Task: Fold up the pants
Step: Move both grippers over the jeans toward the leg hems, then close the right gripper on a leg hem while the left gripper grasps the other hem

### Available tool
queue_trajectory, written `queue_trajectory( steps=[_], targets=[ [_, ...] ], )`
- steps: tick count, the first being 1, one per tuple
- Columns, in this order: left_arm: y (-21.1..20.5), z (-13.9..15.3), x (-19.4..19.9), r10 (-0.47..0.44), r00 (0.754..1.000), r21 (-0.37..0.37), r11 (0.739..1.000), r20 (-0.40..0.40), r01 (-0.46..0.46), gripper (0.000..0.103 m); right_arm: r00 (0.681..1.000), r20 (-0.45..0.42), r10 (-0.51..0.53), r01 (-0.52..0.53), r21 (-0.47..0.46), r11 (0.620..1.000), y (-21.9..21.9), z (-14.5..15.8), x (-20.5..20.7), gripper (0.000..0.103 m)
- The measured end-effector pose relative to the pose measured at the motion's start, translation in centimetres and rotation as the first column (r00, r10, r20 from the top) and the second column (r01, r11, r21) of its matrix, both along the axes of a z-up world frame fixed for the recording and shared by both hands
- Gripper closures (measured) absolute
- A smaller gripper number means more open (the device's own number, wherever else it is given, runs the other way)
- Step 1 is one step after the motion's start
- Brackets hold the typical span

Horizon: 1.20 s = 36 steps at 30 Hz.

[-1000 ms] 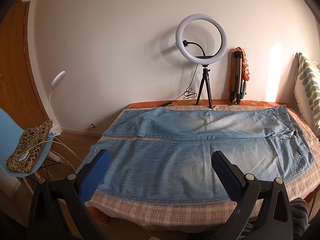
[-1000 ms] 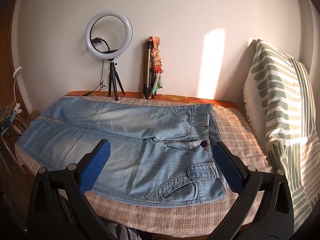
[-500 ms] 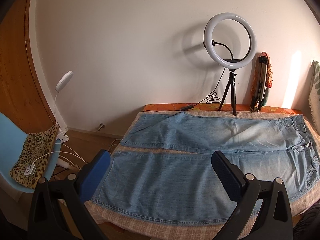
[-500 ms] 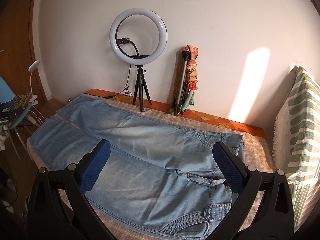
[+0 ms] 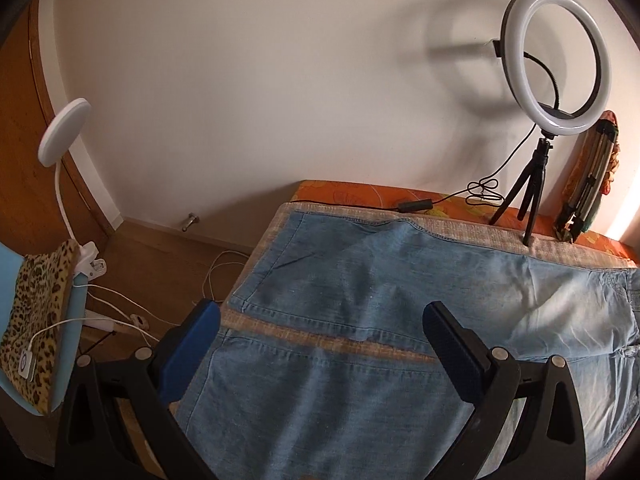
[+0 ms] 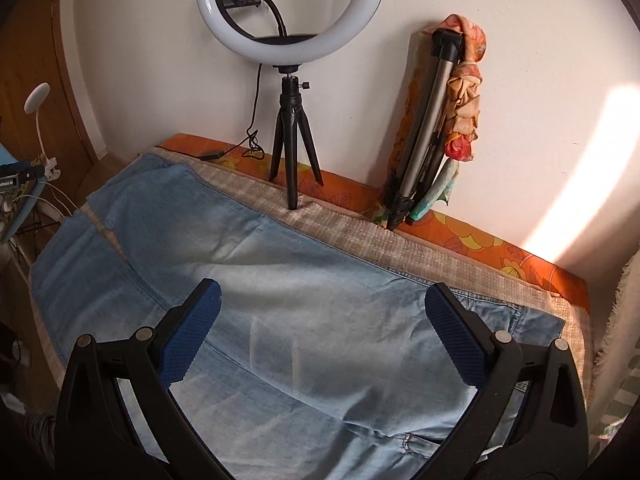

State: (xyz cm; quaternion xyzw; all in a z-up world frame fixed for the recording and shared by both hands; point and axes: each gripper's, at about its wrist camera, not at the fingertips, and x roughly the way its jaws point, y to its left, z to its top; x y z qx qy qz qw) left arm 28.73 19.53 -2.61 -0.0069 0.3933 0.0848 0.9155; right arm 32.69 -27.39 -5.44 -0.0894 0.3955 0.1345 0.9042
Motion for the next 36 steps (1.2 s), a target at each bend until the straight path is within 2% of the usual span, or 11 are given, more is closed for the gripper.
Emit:
queue_trajectory(
  steps=[5, 14, 22, 24, 27, 29, 31, 33, 34, 35, 36],
  targets=[
    [1.3, -3.5, 6.6, 0.024, 0.996, -0.030, 0.999, -0.084, -0.026, 0.000, 0.997, -0.067, 0.046, -0.047, -0.024, 0.999, 1.2, -4.5, 5.8, 0.000],
    [3.7, -8.7, 16.5, 0.092, 0.978, -0.105, 0.988, -0.186, -0.113, 0.002, 0.980, -0.166, 0.108, -0.111, -0.009, 0.994, 1.8, -10.8, 13.0, 0.014],
    [4.1, -12.1, 21.7, 0.150, 0.963, -0.239, 0.949, -0.225, -0.204, 0.003, 0.965, -0.177, 0.193, -0.194, 0.015, 0.981, 2.9, -12.9, 15.8, 0.014],
    [3.3, -12.6, 22.3, 0.149, 0.962, -0.254, 0.945, -0.231, -0.207, 0.003, 0.961, -0.191, 0.199, -0.202, 0.003, 0.979, 3.0, -13.6, 16.5, 0.014],
    [1.8, -13.2, 22.8, 0.123, 0.963, -0.236, 0.955, -0.241, -0.181, 0.003, 0.952, -0.222, 0.212, -0.221, -0.015, 0.975, 3.2, -14.7, 17.1, 0.016],
    [1.0, -13.7, 23.1, 0.110, 0.962, -0.210, 0.964, -0.251, -0.165, 0.003, 0.939, -0.249, 0.235, -0.245, -0.007, 0.970, 3.4, -15.4, 17.0, 0.027],
    [0.7, -14.0, 23.3, 0.107, 0.961, -0.207, 0.965, -0.256, -0.162, 0.003, 0.939, -0.233, 0.252, -0.264, -0.021, 0.964, 3.9, -15.3, 16.2, 0.035],
    [0.6, -14.0, 23.4, 0.115, 0.960, -0.211, 0.962, -0.256, -0.171, 0.003, 0.935, -0.235, 0.267, -0.277, -0.009, 0.961, 4.1, -14.9, 15.5, 0.063],
    [0.6, -14.1, 23.5, 0.117, 0.959, -0.215, 0.961, -0.260, -0.175, 0.003, 0.938, -0.232, 0.257, -0.269, -0.019, 0.963, 4.1, -14.7, 15.2, 0.082],
    [0.5, -14.1, 23.7, 0.121, 0.956, -0.217, 0.959, -0.267, -0.182, 0.003, 0.940, -0.231, 0.253, -0.264, -0.017, 0.964, 4.0, -14.5, 14.9, 0.093],
    [0.4, -14.1, 23.8, 0.123, 0.954, -0.222, 0.957, -0.273, -0.187, 0.003, 0.939, -0.227, 0.258, -0.265, 0.000, 0.964, 3.8, -14.2, 14.5, 0.093]
  ],
)
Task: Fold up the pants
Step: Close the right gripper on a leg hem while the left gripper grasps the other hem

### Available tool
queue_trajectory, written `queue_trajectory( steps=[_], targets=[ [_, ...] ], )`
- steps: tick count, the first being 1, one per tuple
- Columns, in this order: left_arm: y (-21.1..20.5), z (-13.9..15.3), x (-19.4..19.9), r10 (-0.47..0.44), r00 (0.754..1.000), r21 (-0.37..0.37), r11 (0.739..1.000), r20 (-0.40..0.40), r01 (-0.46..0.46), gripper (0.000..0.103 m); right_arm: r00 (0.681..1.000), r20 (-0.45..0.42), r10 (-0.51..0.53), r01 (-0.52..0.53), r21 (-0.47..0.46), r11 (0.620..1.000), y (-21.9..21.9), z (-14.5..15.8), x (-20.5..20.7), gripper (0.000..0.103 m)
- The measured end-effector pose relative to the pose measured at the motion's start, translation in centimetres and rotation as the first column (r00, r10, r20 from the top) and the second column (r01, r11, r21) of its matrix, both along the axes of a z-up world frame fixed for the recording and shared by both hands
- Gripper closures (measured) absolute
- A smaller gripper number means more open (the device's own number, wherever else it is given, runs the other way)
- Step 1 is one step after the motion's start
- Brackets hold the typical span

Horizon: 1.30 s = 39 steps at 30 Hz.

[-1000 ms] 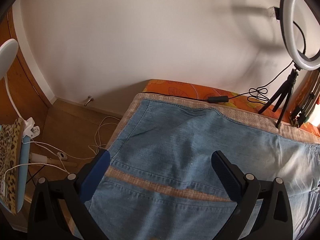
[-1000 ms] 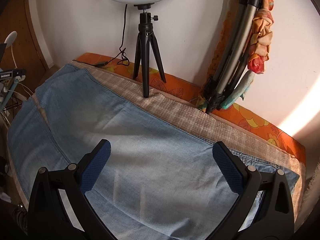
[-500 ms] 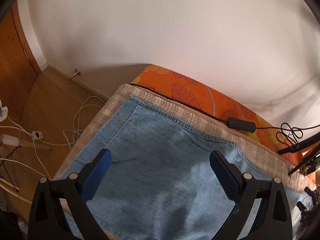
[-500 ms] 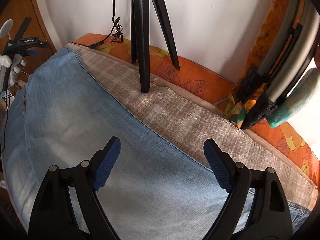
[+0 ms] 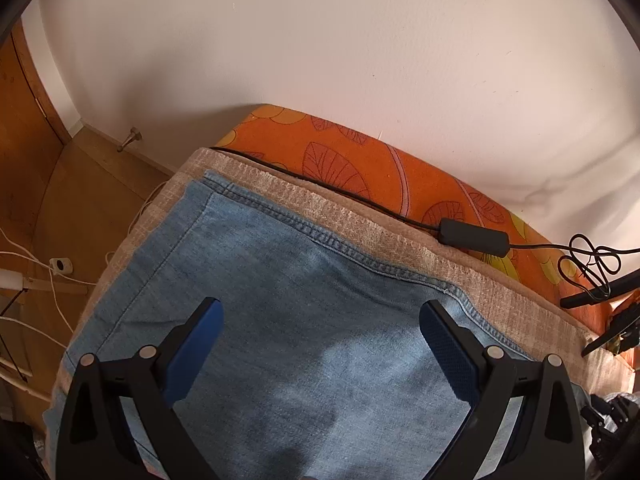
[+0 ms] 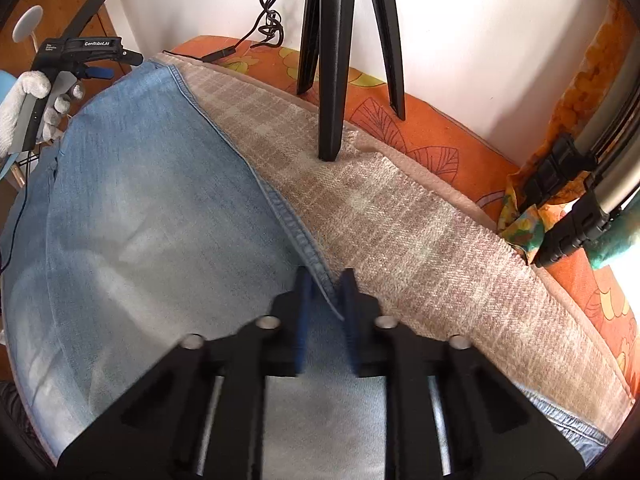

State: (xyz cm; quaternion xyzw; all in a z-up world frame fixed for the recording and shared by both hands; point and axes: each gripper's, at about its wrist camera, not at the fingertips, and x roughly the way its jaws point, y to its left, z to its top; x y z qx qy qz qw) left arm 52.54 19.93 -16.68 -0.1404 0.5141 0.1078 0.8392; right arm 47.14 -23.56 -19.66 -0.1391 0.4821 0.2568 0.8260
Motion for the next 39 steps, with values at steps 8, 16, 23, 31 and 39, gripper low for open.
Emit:
queue_trajectory(
  steps=[8, 16, 23, 31, 39],
  targets=[
    [-1.5, 0.2, 1.2, 0.025, 1.000, -0.080, 0.996, -0.014, -0.026, 0.003, 0.975, 0.212, 0.067, -0.062, -0.028, 0.998, 0.3, 4.6, -7.8, 0.095],
    [-2.9, -2.3, 2.0, 0.048, 0.996, -0.091, 0.994, -0.079, -0.055, 0.003, 0.952, 0.255, 0.169, -0.156, -0.072, 0.985, 2.5, 5.0, -13.6, 0.095],
    [-3.5, -2.9, 1.2, 0.089, 0.993, -0.047, 0.995, -0.081, -0.093, 0.019, 0.944, 0.266, 0.195, -0.175, -0.097, 0.980, 3.1, 4.5, -14.6, 0.096],
    [-2.7, -2.1, 0.4, 0.138, 0.990, -0.067, 0.988, -0.017, -0.139, 0.079, 0.937, 0.289, 0.195, -0.170, -0.107, 0.980, 3.2, 4.7, -14.9, 0.095],
    [-2.9, -1.6, -0.9, 0.117, 0.989, -0.106, 0.989, 0.086, -0.107, 0.100, 0.936, 0.309, 0.169, -0.139, -0.115, 0.984, 3.1, 5.0, -14.5, 0.096]
  ],
)
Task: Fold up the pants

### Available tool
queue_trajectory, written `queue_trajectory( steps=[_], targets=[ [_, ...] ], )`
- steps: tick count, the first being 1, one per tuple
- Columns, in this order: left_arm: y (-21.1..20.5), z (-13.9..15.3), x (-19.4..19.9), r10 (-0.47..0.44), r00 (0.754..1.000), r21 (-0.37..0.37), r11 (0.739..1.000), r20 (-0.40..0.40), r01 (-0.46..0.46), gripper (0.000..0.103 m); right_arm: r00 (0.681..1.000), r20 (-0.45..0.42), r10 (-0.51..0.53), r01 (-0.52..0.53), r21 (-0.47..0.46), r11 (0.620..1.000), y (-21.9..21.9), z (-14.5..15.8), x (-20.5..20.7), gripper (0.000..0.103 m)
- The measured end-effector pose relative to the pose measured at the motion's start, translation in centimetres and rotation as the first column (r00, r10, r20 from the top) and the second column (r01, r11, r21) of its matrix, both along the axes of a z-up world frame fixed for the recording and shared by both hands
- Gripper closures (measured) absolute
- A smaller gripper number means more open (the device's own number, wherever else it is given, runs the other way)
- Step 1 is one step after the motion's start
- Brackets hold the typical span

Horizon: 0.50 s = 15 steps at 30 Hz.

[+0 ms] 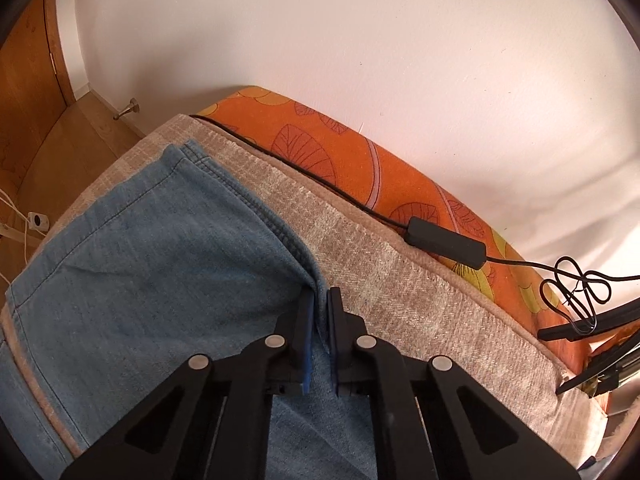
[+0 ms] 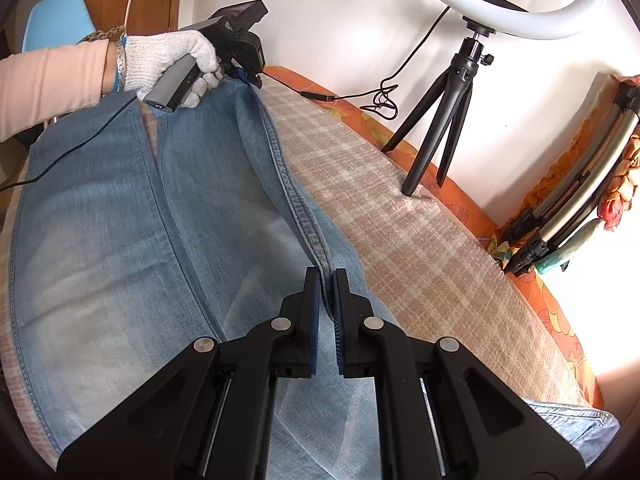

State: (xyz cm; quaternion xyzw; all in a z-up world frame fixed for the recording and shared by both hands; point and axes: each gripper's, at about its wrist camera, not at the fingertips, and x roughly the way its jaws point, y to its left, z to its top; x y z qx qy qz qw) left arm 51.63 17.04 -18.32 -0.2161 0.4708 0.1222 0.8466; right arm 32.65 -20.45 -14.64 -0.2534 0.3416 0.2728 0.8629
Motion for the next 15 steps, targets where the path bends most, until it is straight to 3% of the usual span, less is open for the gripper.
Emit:
queue_trajectory(
  steps=[4, 15],
  targets=[
    [0.6, 1.2, -1.3, 0.000, 0.998, -0.028, 1.000, 0.070, 0.002, 0.101, 0.999, 0.008, -0.033, 0.032, 0.031, 0.999, -0.5, 0.9, 0.6, 0.096],
    [1.9, 7.0, -7.5, -0.032, 0.981, 0.006, 0.999, 0.192, 0.031, 0.101, 1.000, 0.023, -0.013, 0.012, 0.017, 1.000, 0.3, 2.5, -2.3, 0.096]
  ],
)
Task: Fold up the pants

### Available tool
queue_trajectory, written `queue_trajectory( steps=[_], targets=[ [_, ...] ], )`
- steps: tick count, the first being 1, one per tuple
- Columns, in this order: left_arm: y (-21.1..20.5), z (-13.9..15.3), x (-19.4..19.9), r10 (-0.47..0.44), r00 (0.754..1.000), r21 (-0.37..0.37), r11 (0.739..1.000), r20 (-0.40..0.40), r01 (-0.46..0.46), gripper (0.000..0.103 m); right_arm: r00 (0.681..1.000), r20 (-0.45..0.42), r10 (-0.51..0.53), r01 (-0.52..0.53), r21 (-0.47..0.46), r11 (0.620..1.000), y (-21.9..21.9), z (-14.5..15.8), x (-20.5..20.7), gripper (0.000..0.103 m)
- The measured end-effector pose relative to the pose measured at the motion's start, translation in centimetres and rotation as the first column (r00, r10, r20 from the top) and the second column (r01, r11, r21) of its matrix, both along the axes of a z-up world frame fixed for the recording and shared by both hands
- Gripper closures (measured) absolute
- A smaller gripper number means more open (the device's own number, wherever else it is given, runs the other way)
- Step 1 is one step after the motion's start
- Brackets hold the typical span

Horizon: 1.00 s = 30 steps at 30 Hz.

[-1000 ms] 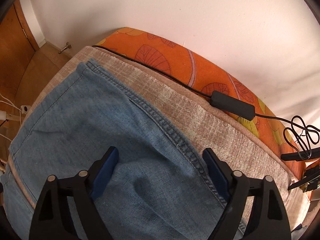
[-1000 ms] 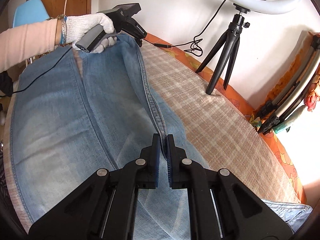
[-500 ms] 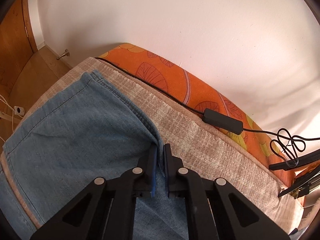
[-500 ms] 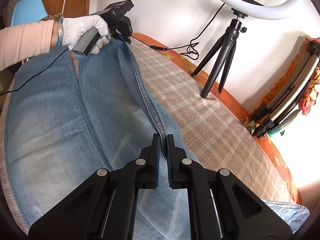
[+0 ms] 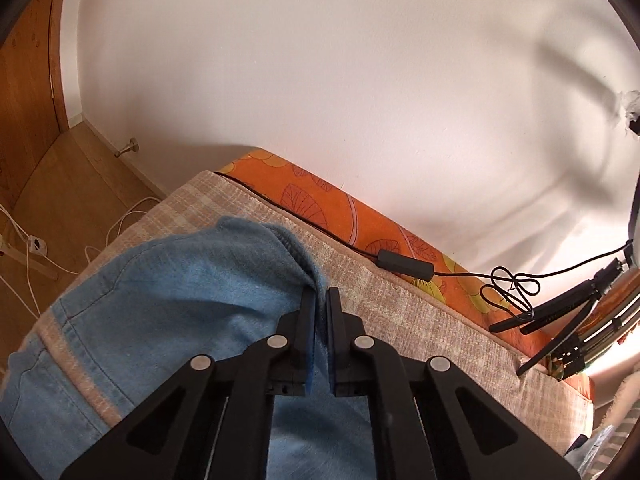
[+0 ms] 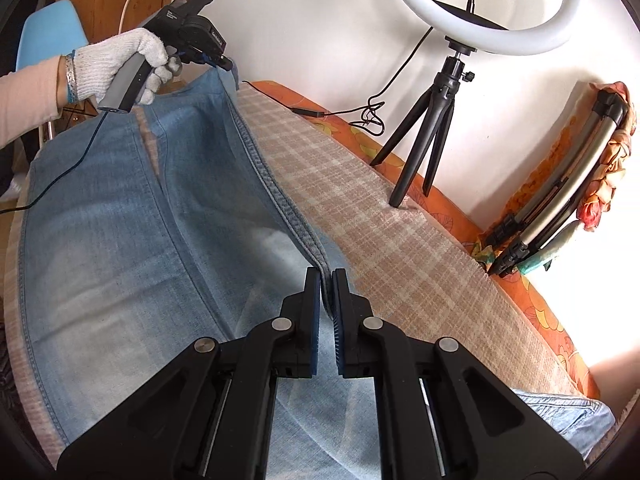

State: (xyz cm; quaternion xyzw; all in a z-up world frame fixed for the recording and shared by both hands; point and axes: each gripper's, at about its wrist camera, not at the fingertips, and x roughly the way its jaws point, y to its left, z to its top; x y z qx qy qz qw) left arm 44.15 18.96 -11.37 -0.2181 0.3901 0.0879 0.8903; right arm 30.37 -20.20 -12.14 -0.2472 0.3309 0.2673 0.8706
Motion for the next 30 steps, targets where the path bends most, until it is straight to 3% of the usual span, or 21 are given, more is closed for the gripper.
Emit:
queue_trajectory(
  steps=[12, 20, 27, 30],
  targets=[
    [3.0, 2.6, -12.4, 0.035, 0.996, 0.002, 0.999, 0.088, -0.036, 0.101, 0.996, -0.020, 0.082, -0.083, -0.037, 0.996, 1.9, 1.4, -8.9, 0.097],
    [5.1, 0.5, -23.4, 0.101, 0.991, -0.038, 0.994, 0.090, -0.098, 0.101, 0.984, -0.075, 0.164, -0.169, -0.066, 0.983, 3.2, -0.3, -16.3, 0.097],
    [6.6, -1.5, -30.6, 0.174, 0.982, -0.051, 0.984, 0.067, -0.171, 0.101, 0.964, -0.130, 0.231, -0.238, -0.040, 0.970, 3.6, -1.1, -20.9, 0.097],
    [7.4, -3.1, -32.4, 0.198, 0.980, -0.080, 0.978, 0.033, -0.195, 0.101, 0.954, -0.168, 0.247, -0.263, -0.081, 0.961, 4.1, -2.8, -22.0, 0.097]
  ],
)
